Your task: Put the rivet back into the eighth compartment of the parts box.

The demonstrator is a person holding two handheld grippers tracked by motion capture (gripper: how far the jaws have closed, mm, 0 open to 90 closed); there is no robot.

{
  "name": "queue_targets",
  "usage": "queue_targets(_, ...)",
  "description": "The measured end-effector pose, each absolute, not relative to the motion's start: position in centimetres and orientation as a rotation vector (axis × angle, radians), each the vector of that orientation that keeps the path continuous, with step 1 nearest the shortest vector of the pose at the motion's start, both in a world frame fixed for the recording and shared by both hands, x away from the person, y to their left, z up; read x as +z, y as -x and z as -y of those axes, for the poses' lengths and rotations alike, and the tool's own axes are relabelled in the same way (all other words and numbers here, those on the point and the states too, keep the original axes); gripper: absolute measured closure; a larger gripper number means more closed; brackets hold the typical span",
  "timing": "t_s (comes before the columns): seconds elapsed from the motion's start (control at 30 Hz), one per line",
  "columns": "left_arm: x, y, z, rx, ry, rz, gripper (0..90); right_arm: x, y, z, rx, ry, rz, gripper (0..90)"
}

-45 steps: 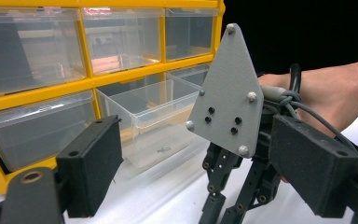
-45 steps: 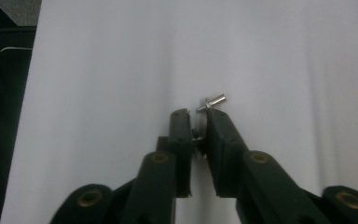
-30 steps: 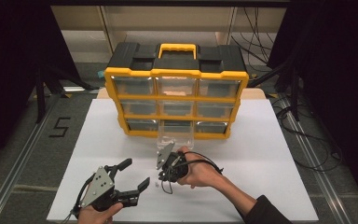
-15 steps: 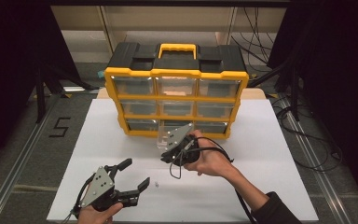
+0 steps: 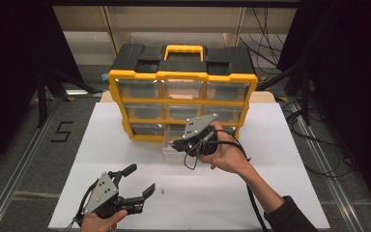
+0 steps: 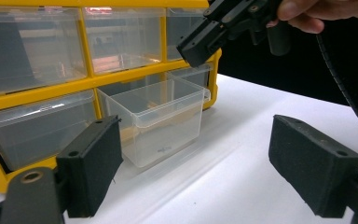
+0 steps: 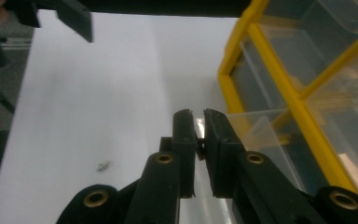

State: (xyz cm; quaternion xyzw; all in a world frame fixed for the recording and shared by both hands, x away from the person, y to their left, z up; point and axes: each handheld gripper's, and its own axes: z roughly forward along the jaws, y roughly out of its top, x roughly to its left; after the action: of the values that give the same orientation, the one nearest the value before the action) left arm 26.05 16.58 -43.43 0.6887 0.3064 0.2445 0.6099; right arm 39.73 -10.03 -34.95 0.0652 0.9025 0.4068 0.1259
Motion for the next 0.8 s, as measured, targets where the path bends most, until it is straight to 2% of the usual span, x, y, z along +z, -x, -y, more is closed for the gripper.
queue_targets(0.73,-43.4,-26.2,-16.7,0.58,-1.595,-0.676,17.4,-37.4,-43.1,10.9,1.107,-0.349,-2.562,83.2)
queue_targets(0.8,-43.4,-26.0,-16.5,0.55,-1.593,-0.707,17.4,-37.7,-43.2,10.9,1.1,-0.357,-2.568,83.1)
